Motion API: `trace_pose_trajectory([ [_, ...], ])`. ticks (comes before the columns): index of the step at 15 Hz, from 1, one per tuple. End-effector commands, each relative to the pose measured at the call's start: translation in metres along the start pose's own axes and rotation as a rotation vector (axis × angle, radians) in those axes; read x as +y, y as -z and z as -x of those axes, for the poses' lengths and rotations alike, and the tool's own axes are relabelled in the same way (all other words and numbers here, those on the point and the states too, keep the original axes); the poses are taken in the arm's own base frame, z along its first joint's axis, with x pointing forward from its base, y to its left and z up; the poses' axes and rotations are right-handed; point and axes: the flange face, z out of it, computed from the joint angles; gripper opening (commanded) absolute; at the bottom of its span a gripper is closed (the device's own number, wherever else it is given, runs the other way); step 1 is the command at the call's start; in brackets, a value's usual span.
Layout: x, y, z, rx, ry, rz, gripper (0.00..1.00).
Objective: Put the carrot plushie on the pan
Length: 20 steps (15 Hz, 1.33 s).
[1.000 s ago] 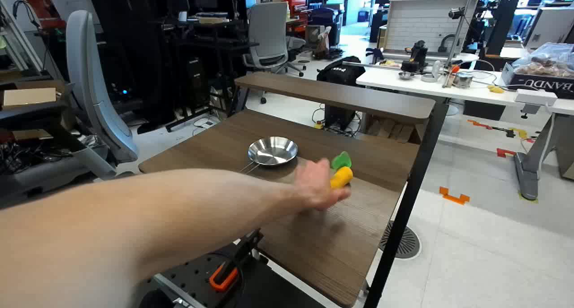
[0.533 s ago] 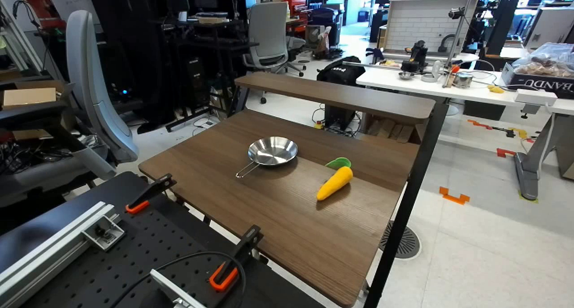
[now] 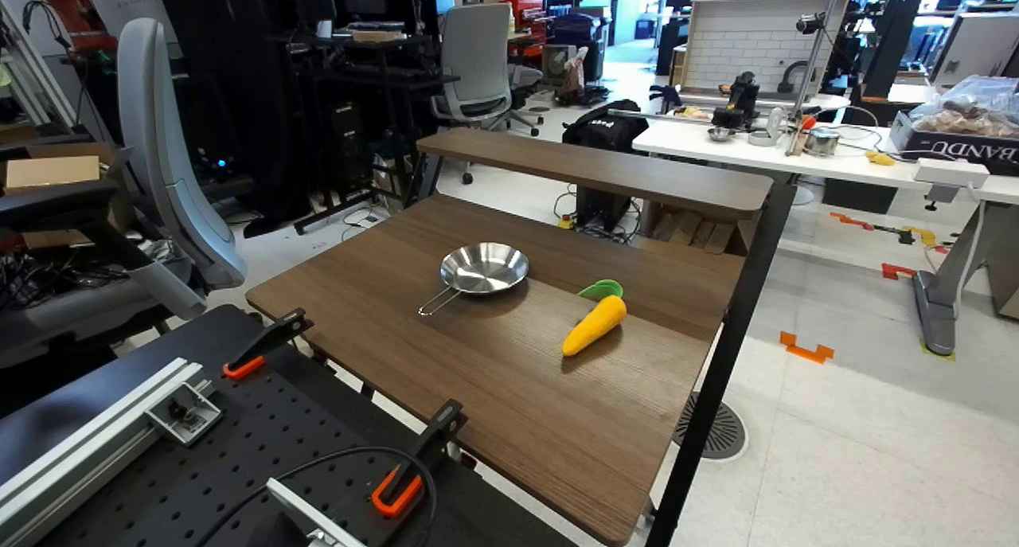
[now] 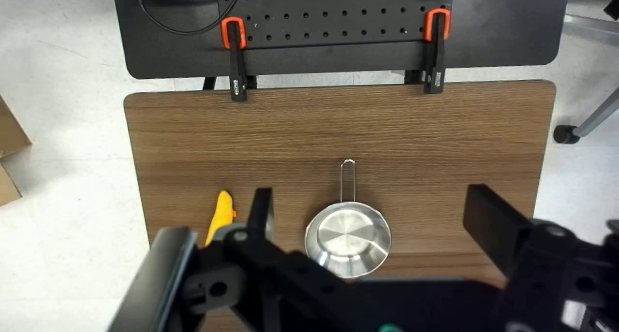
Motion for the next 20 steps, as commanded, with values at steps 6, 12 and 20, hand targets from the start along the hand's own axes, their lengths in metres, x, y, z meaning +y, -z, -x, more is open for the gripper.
trace_pose_trajectory([
  [6, 0.000, 0.001, 0.000, -0.001, 0.000, 0.000, 1.00],
  [12, 0.000, 0.001, 0.000, -0.001, 0.000, 0.000, 1.00],
  [20, 0.004, -0.021, -0.017, -0.012, -0.009, 0.024, 1.00],
])
